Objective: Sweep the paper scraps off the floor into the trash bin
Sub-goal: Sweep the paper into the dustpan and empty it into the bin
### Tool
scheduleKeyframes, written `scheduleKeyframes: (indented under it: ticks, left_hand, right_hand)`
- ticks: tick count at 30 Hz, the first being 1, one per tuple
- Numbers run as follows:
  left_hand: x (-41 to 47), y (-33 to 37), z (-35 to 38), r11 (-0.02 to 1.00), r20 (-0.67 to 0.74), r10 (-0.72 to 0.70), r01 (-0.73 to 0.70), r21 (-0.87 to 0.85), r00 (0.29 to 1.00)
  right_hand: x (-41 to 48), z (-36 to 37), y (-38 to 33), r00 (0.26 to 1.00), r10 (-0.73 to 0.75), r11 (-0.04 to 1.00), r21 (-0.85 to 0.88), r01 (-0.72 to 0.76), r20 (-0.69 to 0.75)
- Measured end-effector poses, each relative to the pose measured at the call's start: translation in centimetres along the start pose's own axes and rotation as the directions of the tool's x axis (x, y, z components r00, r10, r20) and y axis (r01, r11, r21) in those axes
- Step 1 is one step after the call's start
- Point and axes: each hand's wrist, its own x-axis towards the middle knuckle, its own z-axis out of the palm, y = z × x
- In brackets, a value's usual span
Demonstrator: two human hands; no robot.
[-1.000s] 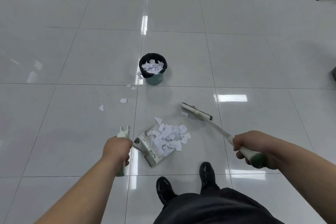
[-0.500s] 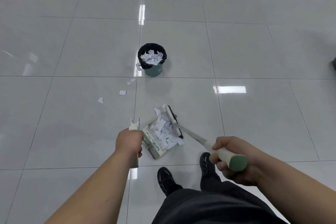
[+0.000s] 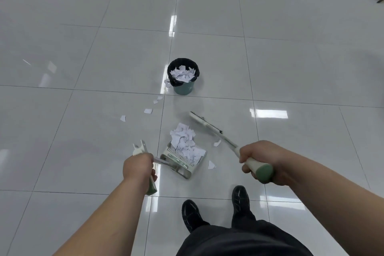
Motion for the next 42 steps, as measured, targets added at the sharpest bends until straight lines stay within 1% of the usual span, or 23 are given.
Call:
scheduleKeyframes:
  ticks: [3, 7, 9, 11, 13, 14, 16, 18, 22, 25, 27, 30, 34, 38, 42]
  left_hand:
    - [0.4, 0.9, 0.7, 1.0, -0.01, -0.002, 0.002, -0.019, 1.0]
    - [0.3, 1.6, 2.6, 0.999, -0.01, -0.011, 0.01, -0.03, 1.0]
    - [-0.1, 1.5, 3.8, 1.0, 0.003, -0.002, 0.002, -0.011, 1.0]
    - [-0.7, 1.2, 4.8, 1.0, 0.016, 0.006, -0.006, -0.006, 1.0]
    - [-1.0, 1.2, 5.3, 1.0, 0.026, 0.017, -0.017, 0.0, 1.0]
    - [-1.1, 1.3, 5.3, 1.0, 0.025, 0.017, -0.017, 0.002, 1.0]
    - [-1.1, 1.6, 5.1, 1.0, 0.016, 0.01, -0.01, 0.007, 1.0]
    - [-1.1, 1.9, 4.7, 1.0, 0.012, 0.002, -0.002, 0.008, 1.0]
    - [-2.0, 1.5, 3.8, 1.0, 0.022, 0.005, -0.006, 0.029, 1.0]
    - [-2.9, 0.6, 2.8, 0.999, 0.036, 0.028, -0.029, 0.036, 0.999]
    - [-3.6, 0.3, 2.0, 0.999, 0.043, 0.042, -0.043, 0.024, 0.998]
    - [-4.8, 0.5, 0.9, 0.998, 0.024, 0.057, -0.057, 0.008, 0.998]
    - [-6.5, 1.6, 0.2, 0.995, 0.003, 0.09, -0.09, -0.044, 0.996]
    - [-8.8, 4.2, 0.8, 0.986, -0.058, 0.131, -0.136, -0.097, 0.99]
    - [-11.3, 7.1, 2.5, 0.973, -0.104, 0.179, -0.192, -0.132, 0.978]
  right_hand:
    - [3.5, 1.3, -0.2, 0.999, -0.025, 0.98, -0.196, 0.028, 0.022]
    - [6.1, 2.2, 0.7, 0.995, 0.033, 0.881, -0.473, 0.016, 0.095]
    - [5.8, 1.9, 1.1, 0.992, 0.065, 0.825, -0.564, 0.01, 0.113]
    - [4.5, 1.0, 0.8, 0.988, 0.102, 0.81, -0.587, -0.015, 0.116]
    - [2.6, -0.4, -0.1, 0.985, 0.129, 0.827, -0.56, -0.041, 0.118]
    - [1.7, -1.2, -0.8, 0.982, 0.147, 0.853, -0.518, -0.063, 0.122]
    - [-0.1, -3.1, -2.1, 0.975, 0.183, 0.913, -0.389, -0.121, 0.128]
    - [-1.4, -5.2, -3.0, 0.967, 0.209, 0.951, -0.263, -0.165, 0.148]
    - [-3.6, -8.2, -3.5, 0.961, 0.194, 0.975, -0.145, -0.168, 0.197]
    - [-4.6, -9.2, -3.5, 0.971, 0.153, 0.984, -0.118, -0.133, 0.182]
    - [-4.5, -9.6, -3.4, 0.982, 0.127, 0.988, -0.11, -0.113, 0.137]
    - [-3.6, -9.3, -3.6, 0.995, 0.077, 0.992, -0.11, -0.07, 0.067]
    - [-1.5, -8.7, -4.4, 1.0, 0.023, 0.992, -0.128, -0.021, 0.016]
    - [1.2, -9.2, -6.4, 0.999, -0.011, 0.996, -0.085, 0.015, 0.052]
    - [3.4, -10.6, -8.6, 0.986, -0.053, 0.998, -0.008, 0.055, 0.158]
